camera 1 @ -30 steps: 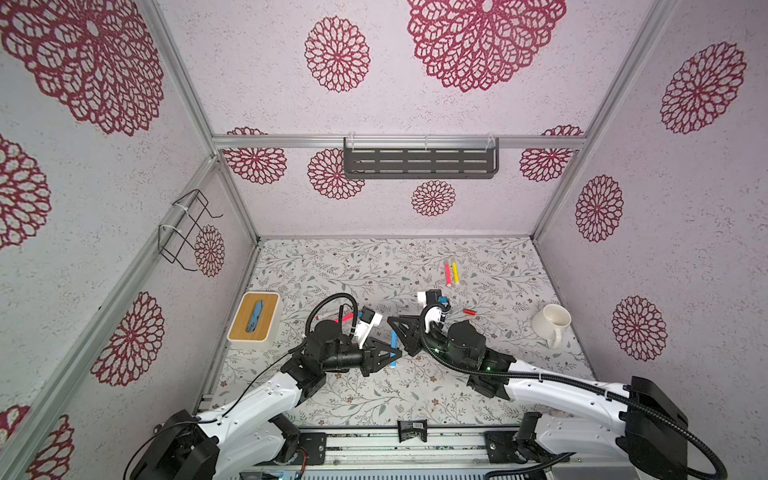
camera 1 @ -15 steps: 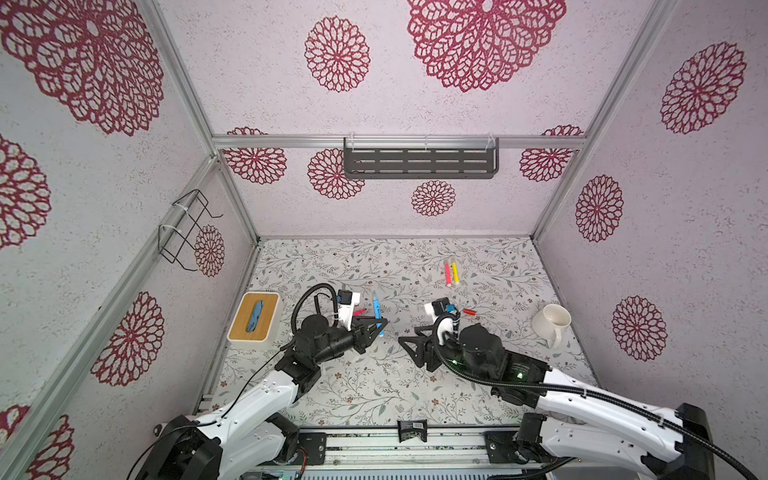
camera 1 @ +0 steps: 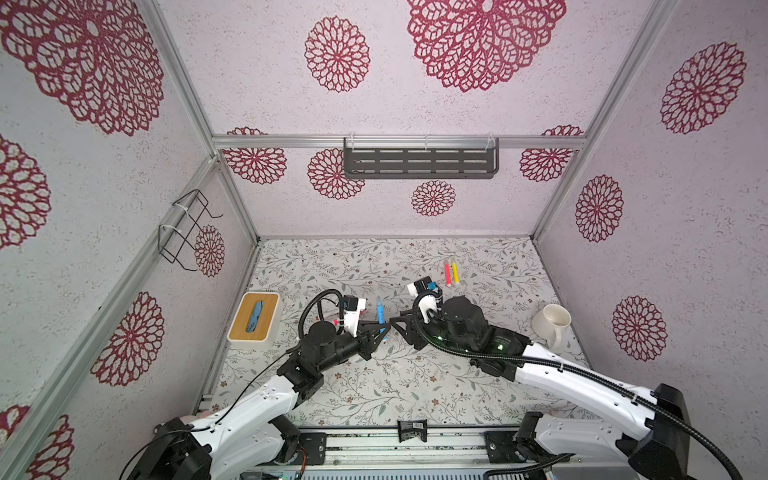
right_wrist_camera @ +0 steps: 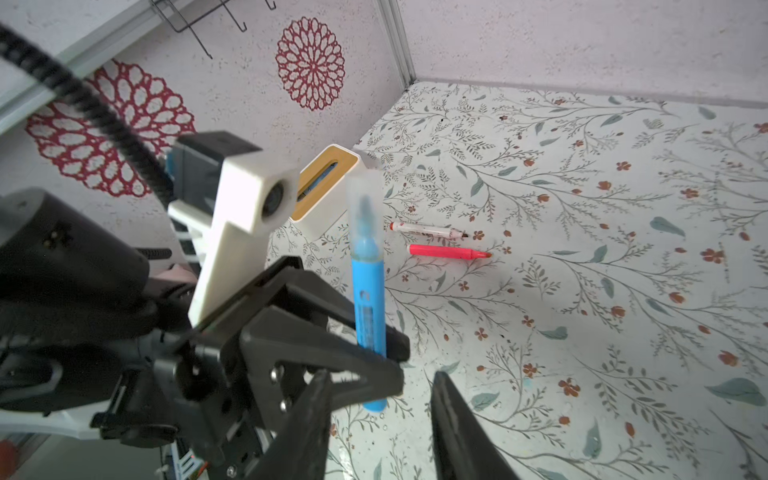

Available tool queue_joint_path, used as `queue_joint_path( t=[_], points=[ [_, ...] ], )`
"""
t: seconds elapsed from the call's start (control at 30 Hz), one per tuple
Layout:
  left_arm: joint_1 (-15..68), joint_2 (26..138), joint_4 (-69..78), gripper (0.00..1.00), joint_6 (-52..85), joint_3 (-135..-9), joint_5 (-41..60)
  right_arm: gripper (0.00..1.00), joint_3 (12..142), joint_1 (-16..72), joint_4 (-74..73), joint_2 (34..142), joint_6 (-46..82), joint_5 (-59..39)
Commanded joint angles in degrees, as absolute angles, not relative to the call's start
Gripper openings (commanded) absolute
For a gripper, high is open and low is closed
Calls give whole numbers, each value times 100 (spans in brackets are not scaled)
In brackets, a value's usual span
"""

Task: Insert the pens into the pen caps
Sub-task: 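Grasp the capped blue marker with the right gripper and open the left gripper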

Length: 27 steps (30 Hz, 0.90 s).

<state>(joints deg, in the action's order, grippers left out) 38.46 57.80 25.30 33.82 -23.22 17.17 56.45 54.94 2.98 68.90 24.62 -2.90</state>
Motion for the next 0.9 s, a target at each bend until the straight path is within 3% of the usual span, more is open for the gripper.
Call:
queue_joint_path(
  t=[0.0, 0.43, 0.8, 0.87],
  points=[
    [3959, 5801, 2454, 0, 3226, -2465, 1519, 38, 6055, 5392, 264, 7129, 2255, -669],
    [4008, 5643, 2419, 0, 3199, -2418, 1468, 34, 6260, 5371, 115, 7795, 2329, -1096],
    [4017, 5694, 2443, 0, 3217, -2461, 1510, 3, 6155, 5368, 1, 7816, 2390, -1110],
    [4025, 5713, 2394, 6, 3226, -2488, 1465, 3, 6065, 5355, -108, 7726, 2440, -1066]
  ],
)
